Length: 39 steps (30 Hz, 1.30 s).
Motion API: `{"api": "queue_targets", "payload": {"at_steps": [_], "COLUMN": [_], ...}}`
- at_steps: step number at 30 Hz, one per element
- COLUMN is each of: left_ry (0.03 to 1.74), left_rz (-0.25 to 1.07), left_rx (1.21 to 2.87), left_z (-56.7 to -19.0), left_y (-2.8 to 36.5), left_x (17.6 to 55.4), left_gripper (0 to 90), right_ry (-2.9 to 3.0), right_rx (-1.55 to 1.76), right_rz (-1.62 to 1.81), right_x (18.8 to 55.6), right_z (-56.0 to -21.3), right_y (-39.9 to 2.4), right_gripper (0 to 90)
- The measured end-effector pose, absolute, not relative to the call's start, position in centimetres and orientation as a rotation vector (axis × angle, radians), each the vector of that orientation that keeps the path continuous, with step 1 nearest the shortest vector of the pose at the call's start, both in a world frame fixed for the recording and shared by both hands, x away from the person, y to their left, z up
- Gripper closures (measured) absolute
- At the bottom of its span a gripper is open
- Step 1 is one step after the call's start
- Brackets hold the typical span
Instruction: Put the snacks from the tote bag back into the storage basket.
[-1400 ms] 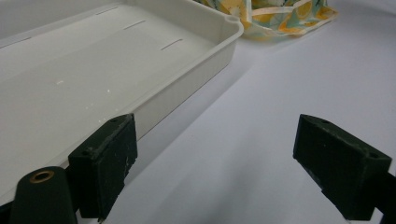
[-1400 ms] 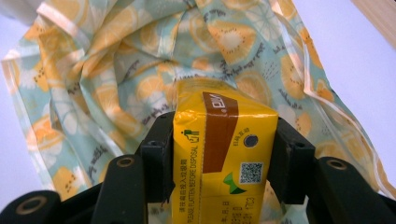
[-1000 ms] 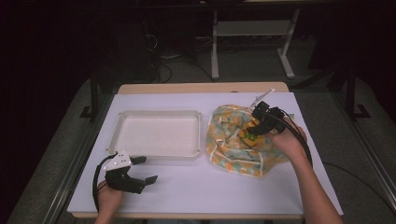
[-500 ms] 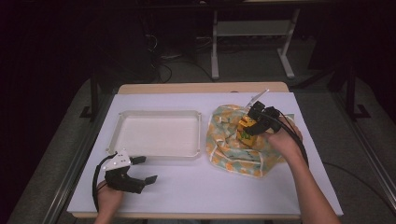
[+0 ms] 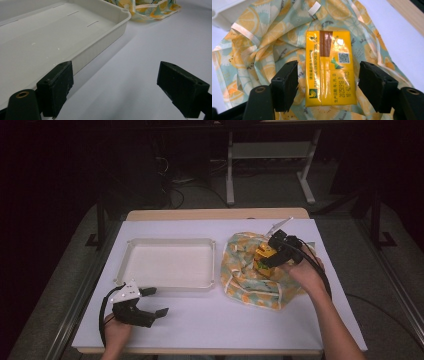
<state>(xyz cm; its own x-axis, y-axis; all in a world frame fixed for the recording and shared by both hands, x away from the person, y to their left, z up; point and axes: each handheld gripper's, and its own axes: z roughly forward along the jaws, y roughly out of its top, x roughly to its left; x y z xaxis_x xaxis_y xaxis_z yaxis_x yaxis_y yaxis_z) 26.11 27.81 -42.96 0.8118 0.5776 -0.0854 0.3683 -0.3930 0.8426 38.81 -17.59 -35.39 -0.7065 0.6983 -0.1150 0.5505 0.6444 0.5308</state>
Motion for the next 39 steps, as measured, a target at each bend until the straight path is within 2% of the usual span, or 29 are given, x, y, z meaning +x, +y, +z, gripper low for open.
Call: {"api": "queue_targets", "payload": {"at_steps": [39], "left_ry": [0.705], "left_rz": [0.268], "left_rx": [2.034], "left_z": [-43.0], "left_y": [27.8], "left_x": [26.1], "left_gripper": [13.5], "right_ry": [2.555], "right_rx": [1.036], "right_rz": [0.678], "right_x": [39.4], "right_z": [-36.4], "right_y": [-17.9], "right_gripper": [32.4]}}
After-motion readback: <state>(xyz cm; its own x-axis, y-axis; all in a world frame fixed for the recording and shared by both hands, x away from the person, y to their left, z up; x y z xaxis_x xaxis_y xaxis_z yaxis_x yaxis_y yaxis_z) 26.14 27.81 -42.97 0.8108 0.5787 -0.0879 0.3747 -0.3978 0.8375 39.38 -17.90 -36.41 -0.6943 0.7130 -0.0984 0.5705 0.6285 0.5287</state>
